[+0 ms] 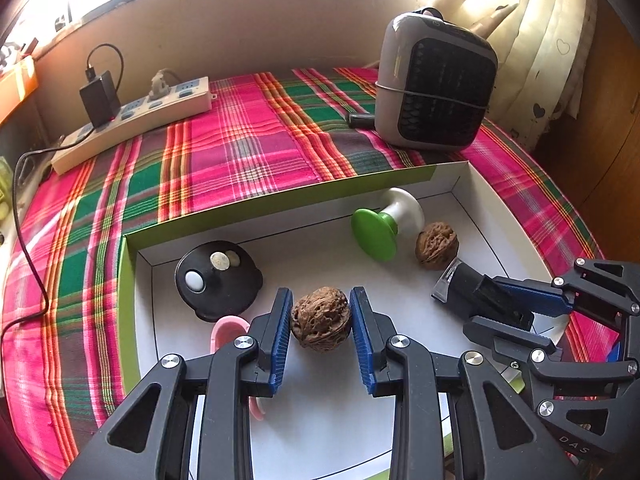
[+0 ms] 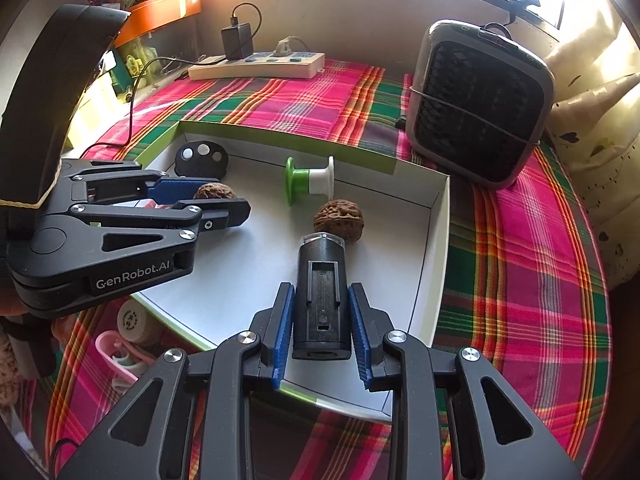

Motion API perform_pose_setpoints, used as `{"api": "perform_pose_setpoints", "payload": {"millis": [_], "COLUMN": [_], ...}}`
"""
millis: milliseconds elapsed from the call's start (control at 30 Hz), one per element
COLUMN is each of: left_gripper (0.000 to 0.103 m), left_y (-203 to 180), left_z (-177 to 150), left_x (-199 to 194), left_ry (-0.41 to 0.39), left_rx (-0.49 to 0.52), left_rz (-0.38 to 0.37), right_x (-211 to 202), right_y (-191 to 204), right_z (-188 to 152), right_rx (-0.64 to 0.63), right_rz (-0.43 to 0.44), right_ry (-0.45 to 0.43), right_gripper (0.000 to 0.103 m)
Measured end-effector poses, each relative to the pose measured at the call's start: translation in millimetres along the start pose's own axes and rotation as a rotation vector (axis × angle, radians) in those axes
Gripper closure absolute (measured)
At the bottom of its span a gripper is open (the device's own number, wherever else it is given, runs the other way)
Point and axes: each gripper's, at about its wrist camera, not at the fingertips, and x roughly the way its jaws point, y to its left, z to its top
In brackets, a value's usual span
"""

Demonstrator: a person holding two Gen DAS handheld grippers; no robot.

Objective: Organize objects
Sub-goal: 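Carry the walnut and black cylinder into the white box with both grippers, then open both grippers to release the walnut and black cylinder in the box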

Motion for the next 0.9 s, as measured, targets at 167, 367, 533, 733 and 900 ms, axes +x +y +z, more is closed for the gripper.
{"api": "perform_pose_setpoints", "payload": {"millis": [167,367,533,733,900], "left_gripper": [0.076,0.076,0.076,0.075,0.075], "left_y": [0.9,2.0,1.9,1.7,1.3], "left_z": [0.1,-0.2,-0.5,-0.6,-1.0], "left_x": [0.9,2.0,2.2,2.4,2.3], "left_ry": [0.001,0.001,0.002,0.003,0.003], "left_rx": [-0.003,-0.008,-0.009,-0.009,-0.007], "left_rz": [-0.001,-0.004,-0.004,-0.004,-0.005], "right_x": [0.5,1.6,1.8,2.1,3.1], "right_y": [-0.4,-0.7,-0.2,0.0,0.1], "right_z": [0.4,1.8,1.8,1.8,3.4], "right_rx": [0.002,0.001,0.002,0.009,0.006], "right_rz": [0.000,0.001,0.004,0.010,0.014], "right_ry": [0.000,0.002,0.009,0.017,0.026], "right_gripper": [0.075,0.075,0.074,0.074,0.074]}}
